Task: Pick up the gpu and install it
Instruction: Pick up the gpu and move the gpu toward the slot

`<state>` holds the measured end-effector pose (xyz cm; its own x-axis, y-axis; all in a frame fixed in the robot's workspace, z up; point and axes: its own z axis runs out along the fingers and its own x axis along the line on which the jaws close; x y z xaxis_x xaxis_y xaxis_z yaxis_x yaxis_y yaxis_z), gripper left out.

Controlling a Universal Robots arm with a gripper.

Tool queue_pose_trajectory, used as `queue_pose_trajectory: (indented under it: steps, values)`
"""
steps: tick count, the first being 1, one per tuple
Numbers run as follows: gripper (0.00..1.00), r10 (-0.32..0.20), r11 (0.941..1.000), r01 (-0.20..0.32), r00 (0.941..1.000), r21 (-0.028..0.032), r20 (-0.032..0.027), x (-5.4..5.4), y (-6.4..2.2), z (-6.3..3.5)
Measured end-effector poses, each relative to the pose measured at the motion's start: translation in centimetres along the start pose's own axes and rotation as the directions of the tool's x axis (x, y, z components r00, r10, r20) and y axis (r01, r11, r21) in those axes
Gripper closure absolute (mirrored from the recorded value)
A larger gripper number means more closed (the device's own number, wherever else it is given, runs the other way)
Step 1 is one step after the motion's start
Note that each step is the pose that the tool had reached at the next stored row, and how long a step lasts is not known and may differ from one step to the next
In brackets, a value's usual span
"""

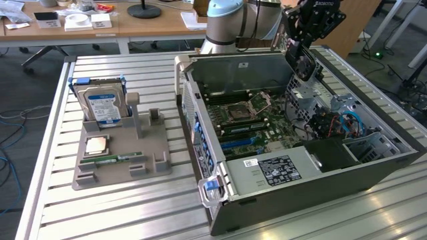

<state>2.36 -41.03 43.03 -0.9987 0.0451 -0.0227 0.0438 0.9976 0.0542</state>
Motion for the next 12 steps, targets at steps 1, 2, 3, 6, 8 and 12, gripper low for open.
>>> queue_pose_trajectory:
  steps: [1, 2, 3, 6, 8, 12]
  values:
    - [0.74, 0.0, 1.0, 0.0, 1.0, 0.0, 0.0, 0.0, 0.0, 0.0]
    - [0.74, 0.0, 1.0, 0.0, 1.0, 0.0, 0.0, 0.0, 0.0, 0.0]
    - [0.74, 0.0, 1.0, 0.0, 1.0, 0.0001, 0.0, 0.0, 0.0, 0.0]
    - [0.74, 0.0, 1.0, 0.0, 1.0, 0.0001, 0.0, 0.0, 0.0, 0.0]
    - [0.74, 0.0, 1.0, 0.0, 1.0, 0.0001, 0.0, 0.0, 0.0, 0.0]
    - [0.74, 0.0, 1.0, 0.0, 1.0, 0.0, 0.0, 0.0, 0.0, 0.0]
